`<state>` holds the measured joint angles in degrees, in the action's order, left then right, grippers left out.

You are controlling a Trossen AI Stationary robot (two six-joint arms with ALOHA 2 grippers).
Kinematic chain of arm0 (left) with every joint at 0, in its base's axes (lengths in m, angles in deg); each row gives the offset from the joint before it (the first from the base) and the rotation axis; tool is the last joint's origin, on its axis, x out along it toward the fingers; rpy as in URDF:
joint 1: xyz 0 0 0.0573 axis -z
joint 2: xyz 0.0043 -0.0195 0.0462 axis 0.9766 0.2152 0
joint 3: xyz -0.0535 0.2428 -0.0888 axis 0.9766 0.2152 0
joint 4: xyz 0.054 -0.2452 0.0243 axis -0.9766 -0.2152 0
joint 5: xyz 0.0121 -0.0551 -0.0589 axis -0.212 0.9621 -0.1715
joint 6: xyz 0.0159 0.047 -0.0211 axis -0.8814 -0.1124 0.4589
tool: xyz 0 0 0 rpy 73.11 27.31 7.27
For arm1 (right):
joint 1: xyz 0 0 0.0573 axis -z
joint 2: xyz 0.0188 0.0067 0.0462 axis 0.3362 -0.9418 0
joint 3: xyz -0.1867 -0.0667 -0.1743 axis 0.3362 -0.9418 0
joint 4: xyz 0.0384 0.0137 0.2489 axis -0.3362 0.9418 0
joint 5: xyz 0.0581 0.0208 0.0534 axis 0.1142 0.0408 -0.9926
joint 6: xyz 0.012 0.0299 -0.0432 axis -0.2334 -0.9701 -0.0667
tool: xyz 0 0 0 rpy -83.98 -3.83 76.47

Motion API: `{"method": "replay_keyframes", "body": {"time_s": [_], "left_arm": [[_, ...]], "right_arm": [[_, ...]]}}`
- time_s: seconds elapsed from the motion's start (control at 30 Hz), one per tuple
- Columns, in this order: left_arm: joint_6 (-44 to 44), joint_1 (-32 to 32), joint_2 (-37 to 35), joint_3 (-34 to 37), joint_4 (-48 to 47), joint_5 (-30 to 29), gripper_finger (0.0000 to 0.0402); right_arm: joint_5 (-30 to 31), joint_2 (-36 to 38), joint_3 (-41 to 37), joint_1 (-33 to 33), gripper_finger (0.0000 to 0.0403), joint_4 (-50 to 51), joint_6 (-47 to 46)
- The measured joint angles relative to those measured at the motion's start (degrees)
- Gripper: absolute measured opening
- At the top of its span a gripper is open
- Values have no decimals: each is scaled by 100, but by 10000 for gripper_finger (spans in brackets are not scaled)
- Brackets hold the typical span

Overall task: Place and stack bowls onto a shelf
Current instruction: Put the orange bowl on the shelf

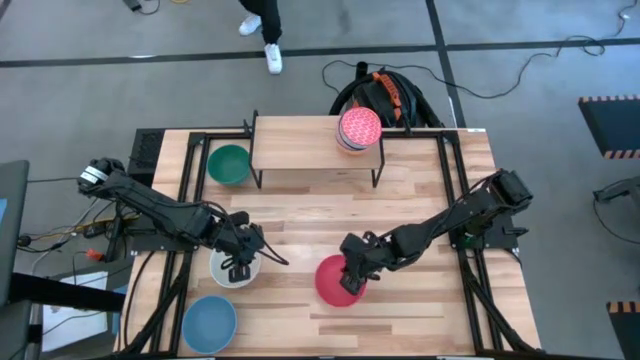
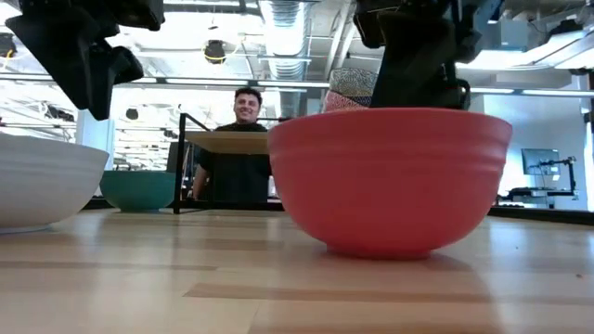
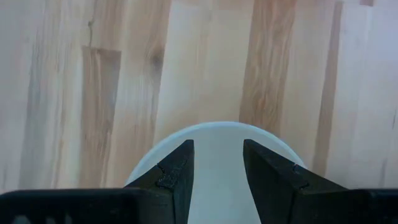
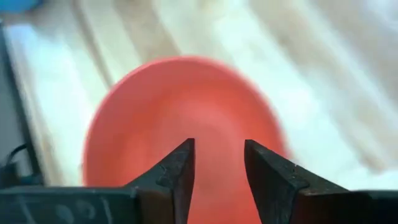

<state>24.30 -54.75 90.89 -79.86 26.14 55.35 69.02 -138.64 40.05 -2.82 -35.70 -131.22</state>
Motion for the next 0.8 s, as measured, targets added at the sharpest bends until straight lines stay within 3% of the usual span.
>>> {"method": "replay_keyframes", "body": {"time_s": [0.2,0.4,0.8], "left_arm": [[-455,-131,-2,0,145,-379,123],[-924,-484,-2,-2,540,-345,123],[-1346,-1165,-2,-2,1794,466,123]], "right_arm": [[134,-63,158,171,167,523,233],[91,-149,151,394,166,758,222],[-503,-149,153,391,114,794,88]]}}
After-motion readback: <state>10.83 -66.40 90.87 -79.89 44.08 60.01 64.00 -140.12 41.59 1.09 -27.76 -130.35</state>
